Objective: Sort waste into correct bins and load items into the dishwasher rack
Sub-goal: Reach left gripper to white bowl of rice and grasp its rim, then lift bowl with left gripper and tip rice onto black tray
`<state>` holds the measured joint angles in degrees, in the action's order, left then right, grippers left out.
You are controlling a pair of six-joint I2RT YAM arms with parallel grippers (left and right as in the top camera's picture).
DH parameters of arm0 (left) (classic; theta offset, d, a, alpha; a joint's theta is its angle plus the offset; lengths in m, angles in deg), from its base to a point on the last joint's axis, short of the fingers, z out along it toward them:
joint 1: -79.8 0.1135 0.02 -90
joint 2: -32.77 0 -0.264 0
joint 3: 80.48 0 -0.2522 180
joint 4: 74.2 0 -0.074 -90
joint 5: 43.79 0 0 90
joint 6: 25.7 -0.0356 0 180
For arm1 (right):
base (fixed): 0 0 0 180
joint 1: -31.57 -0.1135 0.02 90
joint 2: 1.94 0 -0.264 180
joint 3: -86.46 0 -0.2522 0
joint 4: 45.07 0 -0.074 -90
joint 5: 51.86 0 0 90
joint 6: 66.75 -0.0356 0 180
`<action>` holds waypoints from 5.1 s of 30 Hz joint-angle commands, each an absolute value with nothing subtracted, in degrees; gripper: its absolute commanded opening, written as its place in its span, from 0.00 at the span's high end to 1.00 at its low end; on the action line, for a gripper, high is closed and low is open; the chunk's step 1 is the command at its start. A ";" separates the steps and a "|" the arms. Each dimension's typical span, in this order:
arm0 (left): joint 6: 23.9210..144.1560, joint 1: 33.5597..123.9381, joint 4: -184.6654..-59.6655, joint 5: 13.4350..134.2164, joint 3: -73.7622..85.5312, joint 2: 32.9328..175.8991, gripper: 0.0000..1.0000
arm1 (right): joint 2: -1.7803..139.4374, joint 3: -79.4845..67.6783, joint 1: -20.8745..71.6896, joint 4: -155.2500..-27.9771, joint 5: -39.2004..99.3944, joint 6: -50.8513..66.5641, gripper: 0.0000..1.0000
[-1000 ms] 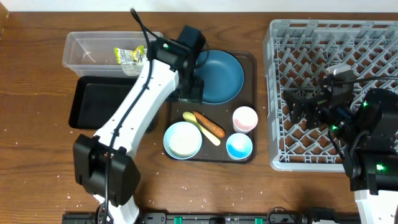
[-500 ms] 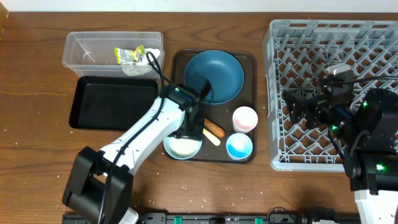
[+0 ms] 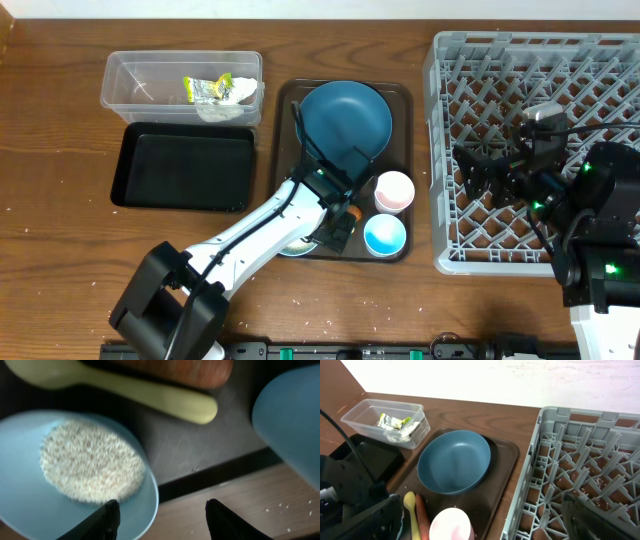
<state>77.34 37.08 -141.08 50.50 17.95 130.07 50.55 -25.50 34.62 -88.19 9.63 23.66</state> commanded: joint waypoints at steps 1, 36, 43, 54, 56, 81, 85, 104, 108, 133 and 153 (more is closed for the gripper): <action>76.38 37.41 -139.33 50.22 19.92 129.85 0.44 | 50.57 -24.38 33.79 -88.19 9.17 22.87 0.01; 77.32 37.41 -132.43 51.09 26.23 129.93 0.94 | 50.57 -24.38 33.79 -88.46 9.15 22.89 0.01; 78.08 38.78 -135.66 51.09 18.93 127.97 0.94 | 50.57 -24.38 33.79 -88.41 9.17 22.89 0.01; 77.78 53.60 -136.51 52.12 10.45 120.99 0.94 | 50.57 -24.38 33.79 -88.41 9.17 22.89 0.01; 76.31 58.02 -136.23 54.81 10.45 119.95 0.94 | 50.57 -24.38 33.79 -88.43 9.17 22.89 0.01; 71.81 103.92 -125.54 107.38 10.52 135.20 0.94 | 50.57 -24.38 33.79 -89.31 9.17 22.89 0.01; 71.81 107.31 -125.54 115.83 10.52 139.27 0.94 | 50.57 -24.41 33.79 -90.23 9.19 22.92 0.01; 75.07 114.87 -126.39 136.34 10.52 141.02 0.94 | 50.57 -24.41 33.79 -90.84 9.17 22.92 0.01; 75.42 114.87 -126.18 136.34 10.52 141.02 0.94 | 50.57 -24.41 33.79 -90.99 9.17 22.92 0.01; 91.57 114.87 -111.25 136.07 10.52 140.99 0.94 | 50.57 -24.41 33.79 -90.97 9.19 22.92 0.01; 97.51 113.38 -111.12 136.36 10.52 139.77 0.94 | 50.57 -24.41 33.79 -91.12 9.19 22.92 0.01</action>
<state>95.70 113.38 -110.50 134.83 11.35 141.15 50.55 -25.50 34.62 -90.97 9.61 23.53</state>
